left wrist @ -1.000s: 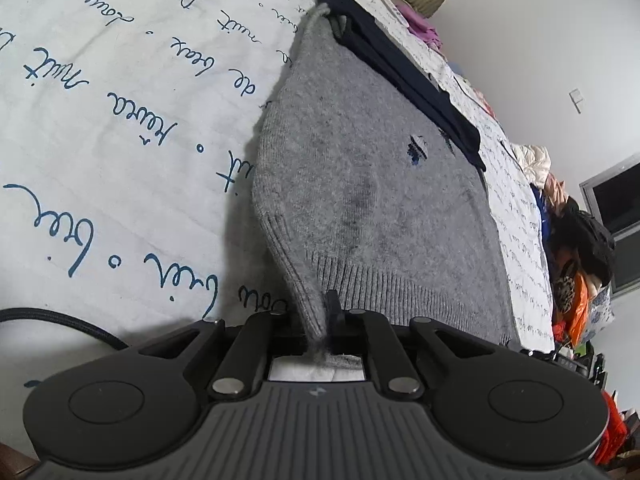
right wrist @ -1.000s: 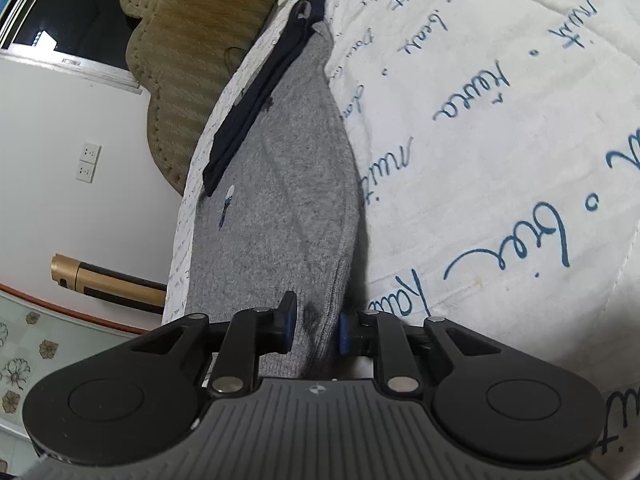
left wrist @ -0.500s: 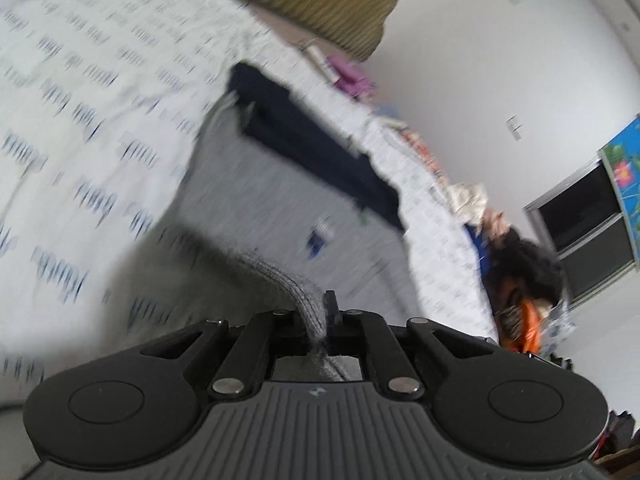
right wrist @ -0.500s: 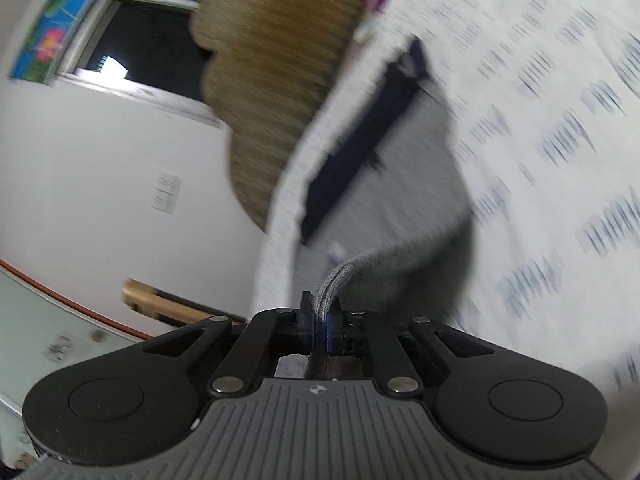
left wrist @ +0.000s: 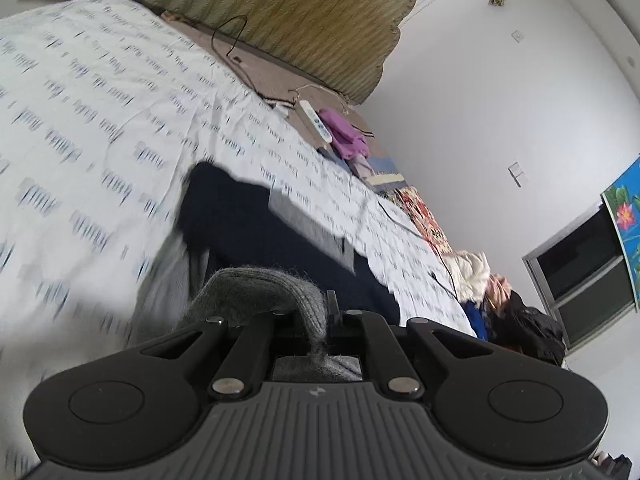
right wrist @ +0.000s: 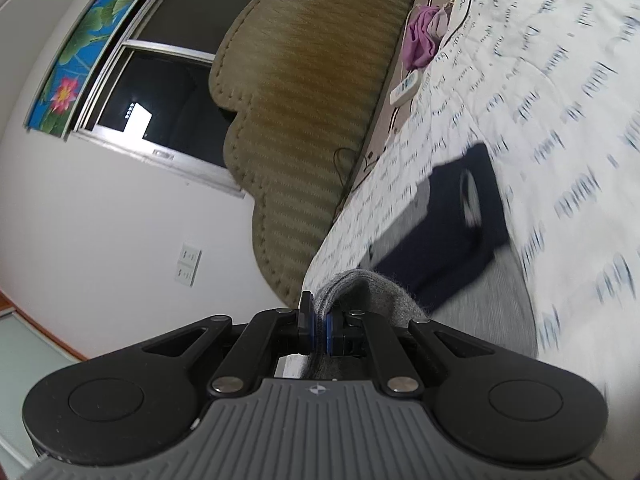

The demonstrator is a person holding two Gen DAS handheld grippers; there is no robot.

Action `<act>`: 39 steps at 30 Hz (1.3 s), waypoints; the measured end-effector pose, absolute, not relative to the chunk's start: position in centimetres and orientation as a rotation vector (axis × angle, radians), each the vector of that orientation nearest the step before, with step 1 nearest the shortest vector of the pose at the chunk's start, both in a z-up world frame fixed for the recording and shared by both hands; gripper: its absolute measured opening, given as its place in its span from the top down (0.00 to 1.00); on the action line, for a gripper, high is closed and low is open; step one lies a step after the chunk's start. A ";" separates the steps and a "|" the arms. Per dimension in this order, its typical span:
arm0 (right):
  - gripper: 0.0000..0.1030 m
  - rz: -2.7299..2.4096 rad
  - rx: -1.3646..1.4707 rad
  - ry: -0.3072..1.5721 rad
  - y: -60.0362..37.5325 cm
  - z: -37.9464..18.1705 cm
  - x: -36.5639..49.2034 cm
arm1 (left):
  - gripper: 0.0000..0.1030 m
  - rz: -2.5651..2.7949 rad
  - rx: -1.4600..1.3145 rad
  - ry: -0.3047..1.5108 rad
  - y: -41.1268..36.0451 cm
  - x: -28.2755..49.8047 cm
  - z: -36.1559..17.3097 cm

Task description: Fold small clothes

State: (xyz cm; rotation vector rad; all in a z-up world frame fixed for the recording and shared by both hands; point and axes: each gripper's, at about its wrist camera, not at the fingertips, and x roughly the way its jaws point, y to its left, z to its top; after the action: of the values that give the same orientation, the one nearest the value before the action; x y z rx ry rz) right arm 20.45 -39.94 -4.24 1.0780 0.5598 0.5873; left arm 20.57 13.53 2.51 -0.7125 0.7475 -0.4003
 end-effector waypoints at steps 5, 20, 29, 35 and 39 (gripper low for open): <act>0.90 0.566 1.110 0.542 -40.1 -5.0 28.0 | 0.95 -0.364 -0.700 0.733 12.8 27.9 2.6; 0.86 0.372 1.151 0.685 -40.3 -12.4 41.6 | 0.95 -0.241 -0.641 0.836 10.5 43.2 -4.0; 0.54 0.359 1.217 0.592 -41.8 -12.1 38.5 | 0.24 -0.183 -0.576 0.689 12.4 38.8 -1.6; 0.55 0.361 0.955 0.624 -41.2 -8.9 31.6 | 0.24 -0.082 -0.434 0.676 12.9 30.0 -1.1; 0.54 0.353 0.916 0.653 -40.7 -9.1 23.9 | 0.24 -0.037 -0.594 0.711 14.1 21.4 -4.2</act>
State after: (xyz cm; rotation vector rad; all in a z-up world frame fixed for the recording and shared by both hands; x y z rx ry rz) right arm 23.90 -40.71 -9.15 0.9163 0.6525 0.3529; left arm 21.44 14.06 -4.22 -0.5938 0.7110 -0.0375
